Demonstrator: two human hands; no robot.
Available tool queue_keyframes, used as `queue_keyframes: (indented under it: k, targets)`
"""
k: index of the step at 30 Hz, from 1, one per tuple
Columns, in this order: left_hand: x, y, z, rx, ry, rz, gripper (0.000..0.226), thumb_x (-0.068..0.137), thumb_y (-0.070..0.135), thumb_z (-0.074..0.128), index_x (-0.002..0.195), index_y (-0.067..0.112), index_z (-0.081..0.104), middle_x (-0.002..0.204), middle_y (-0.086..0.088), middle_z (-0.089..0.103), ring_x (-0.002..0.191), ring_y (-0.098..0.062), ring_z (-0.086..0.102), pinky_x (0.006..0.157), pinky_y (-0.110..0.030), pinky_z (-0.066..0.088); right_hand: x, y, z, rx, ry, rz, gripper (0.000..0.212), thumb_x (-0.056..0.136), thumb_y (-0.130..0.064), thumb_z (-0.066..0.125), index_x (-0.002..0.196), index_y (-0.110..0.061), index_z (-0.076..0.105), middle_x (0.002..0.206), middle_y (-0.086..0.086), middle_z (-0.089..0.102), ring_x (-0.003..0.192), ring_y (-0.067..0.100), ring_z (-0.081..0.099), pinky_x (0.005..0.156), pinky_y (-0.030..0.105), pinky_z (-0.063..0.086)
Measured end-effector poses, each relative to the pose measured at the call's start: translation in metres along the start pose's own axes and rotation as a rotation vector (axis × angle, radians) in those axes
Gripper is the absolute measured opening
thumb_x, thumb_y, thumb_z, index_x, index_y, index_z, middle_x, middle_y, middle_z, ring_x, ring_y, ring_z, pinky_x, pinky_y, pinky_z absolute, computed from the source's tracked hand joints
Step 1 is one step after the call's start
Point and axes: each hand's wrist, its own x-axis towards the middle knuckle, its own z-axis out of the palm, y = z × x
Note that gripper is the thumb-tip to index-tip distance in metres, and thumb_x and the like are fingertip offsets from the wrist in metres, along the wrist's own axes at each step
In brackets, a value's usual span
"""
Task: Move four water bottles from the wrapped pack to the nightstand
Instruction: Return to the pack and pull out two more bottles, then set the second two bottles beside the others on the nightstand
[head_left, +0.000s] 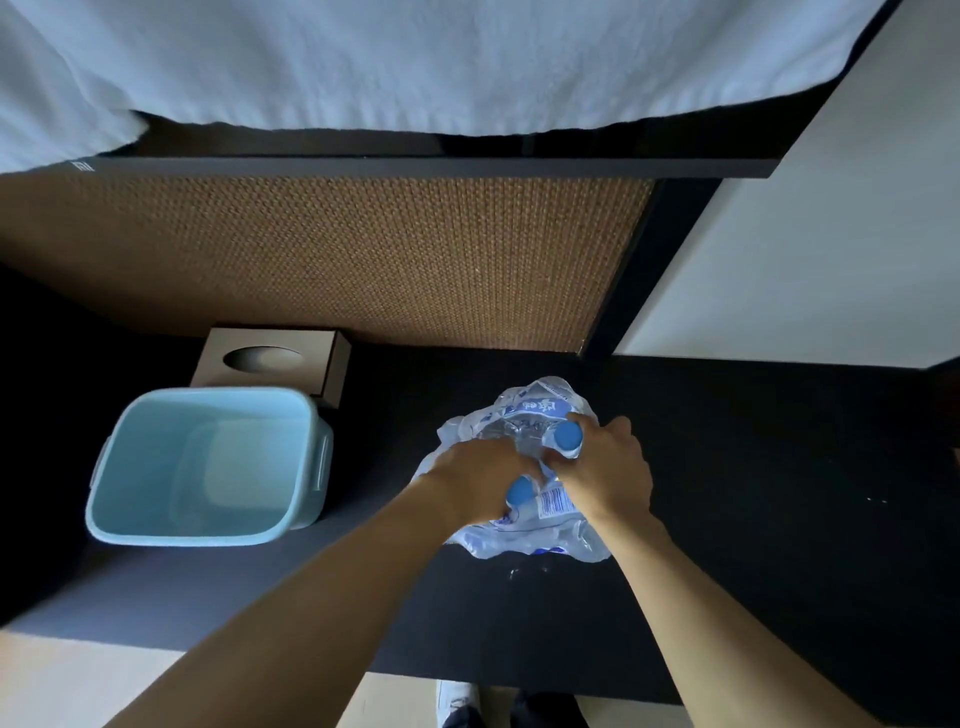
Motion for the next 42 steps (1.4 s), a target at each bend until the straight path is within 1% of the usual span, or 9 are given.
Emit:
queue_keyframes:
  k: [6, 11, 15, 19, 26, 31, 34, 39, 42]
  targets:
    - [-0.005, -0.003, 0.009, -0.116, 0.203, -0.118, 0.042, 0.079, 0.037, 0.073, 0.119, 0.047, 0.066, 0.117, 0.011, 0.072, 0.107, -0.019, 0.067, 0.083, -0.035, 0.056, -0.003, 0.011, -0.001, 0.039, 0.062, 0.003, 0.056, 0.087, -0.064, 0.064, 0.133, -0.031, 0.066, 0.103, 0.001, 0.040, 0.103, 0.029, 0.057, 0.088, 0.044, 0.053]
    - [-0.027, 0.003, -0.018, -0.340, 0.418, -0.095, 0.049, 0.064, 0.063, 0.077, 0.109, 0.045, 0.070, 0.088, 0.022, 0.061, 0.076, -0.002, 0.060, 0.066, -0.020, 0.046, -0.019, 0.016, -0.033, 0.284, 0.270, -0.164, 0.046, 0.082, -0.051, 0.079, 0.115, -0.020, 0.077, 0.128, 0.004, 0.061, 0.118, 0.026, 0.060, 0.100, 0.045, 0.049]
    - [-0.056, 0.034, -0.091, -0.354, 0.585, 0.074, 0.039, 0.063, 0.063, 0.076, 0.098, 0.047, 0.068, 0.082, 0.015, 0.064, 0.073, 0.000, 0.061, 0.067, -0.027, 0.052, -0.044, -0.014, -0.106, 0.797, 0.310, -0.354, 0.016, 0.083, -0.045, 0.076, 0.096, -0.043, 0.067, 0.099, -0.026, 0.074, 0.100, -0.002, 0.068, 0.086, 0.009, 0.048]
    - [-0.104, 0.083, -0.186, -0.374, 0.649, 0.273, 0.024, 0.066, 0.060, 0.078, 0.081, 0.046, 0.065, 0.083, 0.018, 0.064, 0.079, -0.002, 0.062, 0.071, -0.028, 0.052, -0.081, -0.043, -0.206, 0.907, 0.452, -0.434, 0.034, 0.082, -0.045, 0.075, 0.103, -0.019, 0.069, 0.099, -0.003, 0.073, 0.096, 0.013, 0.070, 0.083, 0.025, 0.053]
    - [-0.218, 0.215, -0.298, -0.373, 0.698, 0.839, 0.023, 0.081, 0.034, 0.080, 0.102, 0.026, 0.076, 0.090, 0.021, 0.068, 0.086, -0.018, 0.057, 0.079, -0.038, 0.053, -0.203, -0.060, -0.365, 0.954, 0.862, -0.476, 0.022, 0.081, -0.032, 0.084, 0.100, -0.030, 0.073, 0.108, 0.003, 0.071, 0.099, 0.009, 0.069, 0.088, 0.033, 0.059]
    - [-0.304, 0.333, -0.298, -0.511, 0.532, 1.166, 0.030, 0.086, 0.025, 0.080, 0.115, 0.020, 0.073, 0.098, -0.013, 0.054, 0.093, -0.016, 0.055, 0.077, -0.026, 0.052, -0.356, -0.035, -0.426, 0.971, 1.255, -0.355, 0.017, 0.080, -0.038, 0.078, 0.092, -0.027, 0.074, 0.099, 0.004, 0.073, 0.087, 0.009, 0.071, 0.077, 0.026, 0.056]
    - [-0.359, 0.410, -0.263, -0.558, 0.337, 1.349, 0.028, 0.086, 0.043, 0.070, 0.113, 0.034, 0.068, 0.102, -0.004, 0.055, 0.096, -0.001, 0.058, 0.082, -0.017, 0.050, -0.463, -0.008, -0.436, 0.964, 1.458, -0.239, 0.036, 0.085, -0.046, 0.075, 0.085, -0.010, 0.067, 0.076, 0.013, 0.066, 0.067, 0.010, 0.064, 0.062, 0.022, 0.053]
    - [-0.466, 0.533, -0.150, -0.584, -0.046, 1.574, 0.036, 0.093, 0.042, 0.061, 0.121, 0.019, 0.068, 0.112, 0.000, 0.074, 0.108, -0.018, 0.071, 0.096, -0.043, 0.058, -0.666, 0.049, -0.414, 0.790, 1.695, 0.019, 0.031, 0.088, -0.053, 0.072, 0.079, -0.024, 0.066, 0.072, -0.003, 0.071, 0.069, 0.014, 0.071, 0.070, 0.031, 0.062]
    - [-0.544, 0.592, -0.061, -0.569, -0.246, 1.676, 0.030, 0.094, 0.039, 0.061, 0.116, 0.019, 0.068, 0.105, -0.006, 0.077, 0.101, -0.021, 0.073, 0.091, -0.040, 0.058, -0.795, 0.079, -0.381, 0.715, 1.793, 0.163, 0.036, 0.086, -0.056, 0.071, 0.082, -0.020, 0.066, 0.070, -0.007, 0.071, 0.066, 0.007, 0.067, 0.064, 0.021, 0.056]
